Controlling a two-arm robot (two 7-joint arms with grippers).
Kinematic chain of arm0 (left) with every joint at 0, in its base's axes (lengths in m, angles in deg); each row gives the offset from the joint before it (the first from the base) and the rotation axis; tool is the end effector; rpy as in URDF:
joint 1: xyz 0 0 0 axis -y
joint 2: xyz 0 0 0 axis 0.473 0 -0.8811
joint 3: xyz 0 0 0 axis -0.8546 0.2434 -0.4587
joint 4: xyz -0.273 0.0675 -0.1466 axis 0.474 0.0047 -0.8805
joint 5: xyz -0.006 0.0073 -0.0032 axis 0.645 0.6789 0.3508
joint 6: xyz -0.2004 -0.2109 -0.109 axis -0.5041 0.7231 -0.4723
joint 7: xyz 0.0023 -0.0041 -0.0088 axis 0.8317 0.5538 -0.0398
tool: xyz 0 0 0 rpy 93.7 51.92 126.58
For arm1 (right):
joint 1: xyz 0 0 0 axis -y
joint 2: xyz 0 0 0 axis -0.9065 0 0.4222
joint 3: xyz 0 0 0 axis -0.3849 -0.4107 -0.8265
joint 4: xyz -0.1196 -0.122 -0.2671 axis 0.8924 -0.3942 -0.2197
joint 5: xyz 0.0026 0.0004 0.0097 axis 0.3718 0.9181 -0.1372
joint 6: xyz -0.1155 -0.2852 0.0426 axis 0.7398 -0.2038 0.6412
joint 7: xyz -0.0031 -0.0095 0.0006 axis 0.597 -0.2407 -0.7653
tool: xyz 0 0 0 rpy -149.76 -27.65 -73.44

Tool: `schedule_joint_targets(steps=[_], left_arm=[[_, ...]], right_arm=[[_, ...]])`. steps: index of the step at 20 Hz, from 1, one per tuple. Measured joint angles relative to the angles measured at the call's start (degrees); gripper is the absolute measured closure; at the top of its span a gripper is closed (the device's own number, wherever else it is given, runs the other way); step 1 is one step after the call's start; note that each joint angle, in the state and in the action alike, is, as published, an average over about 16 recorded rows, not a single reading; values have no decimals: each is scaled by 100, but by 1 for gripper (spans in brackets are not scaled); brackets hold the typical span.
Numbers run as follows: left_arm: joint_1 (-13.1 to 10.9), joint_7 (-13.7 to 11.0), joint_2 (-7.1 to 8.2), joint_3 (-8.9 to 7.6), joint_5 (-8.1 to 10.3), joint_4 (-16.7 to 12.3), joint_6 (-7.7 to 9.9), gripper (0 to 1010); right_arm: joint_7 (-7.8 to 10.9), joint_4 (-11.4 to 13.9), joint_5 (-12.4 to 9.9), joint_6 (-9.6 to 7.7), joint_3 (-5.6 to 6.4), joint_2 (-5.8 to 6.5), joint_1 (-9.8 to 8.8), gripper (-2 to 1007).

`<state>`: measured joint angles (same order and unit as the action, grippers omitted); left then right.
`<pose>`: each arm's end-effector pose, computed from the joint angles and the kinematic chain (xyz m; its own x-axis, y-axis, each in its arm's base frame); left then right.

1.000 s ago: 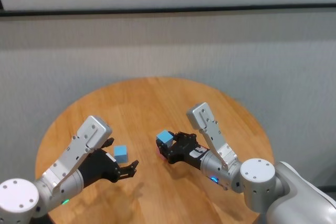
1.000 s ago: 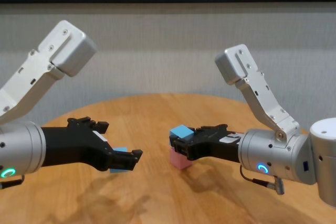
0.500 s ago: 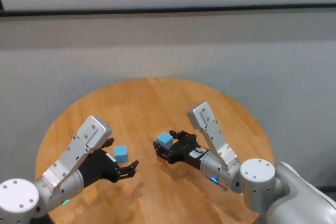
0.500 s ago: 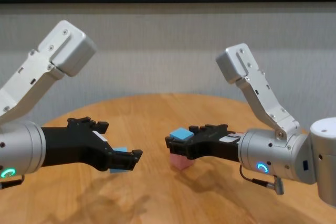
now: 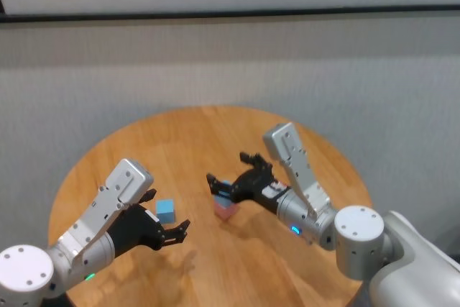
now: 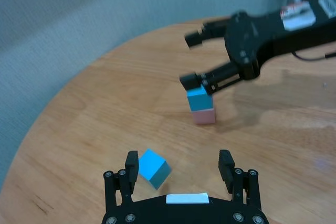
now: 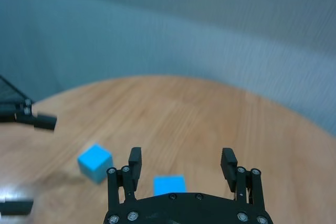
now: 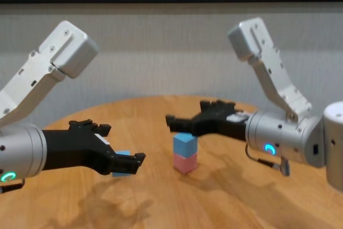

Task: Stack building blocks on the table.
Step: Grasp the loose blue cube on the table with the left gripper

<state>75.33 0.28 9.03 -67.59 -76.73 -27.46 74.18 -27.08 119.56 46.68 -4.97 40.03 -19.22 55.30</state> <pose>0.3842 0.0280 -0.2983 0.6440 0.7070 0.2922 -0.7624 0.5616 0.3215 0.4701 0.0624 -0.3307 0.6358 -0.7651 0.1020 0.7666 0.6106 -0.1990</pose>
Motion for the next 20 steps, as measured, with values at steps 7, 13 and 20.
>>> schedule_joint_targets(steps=[7, 13, 20], left_arm=[[0, 0, 0, 0, 0, 0, 0, 10], [0, 0, 0, 0, 0, 0, 0, 10], [0, 0, 0, 0, 0, 0, 0, 10]], right_arm=[[-203, 513, 11, 43, 125, 140, -114, 16], [-470, 921, 78, -24, 304, 307, -290, 1], [-767, 1172, 220, -144, 547, 483, -523, 1]])
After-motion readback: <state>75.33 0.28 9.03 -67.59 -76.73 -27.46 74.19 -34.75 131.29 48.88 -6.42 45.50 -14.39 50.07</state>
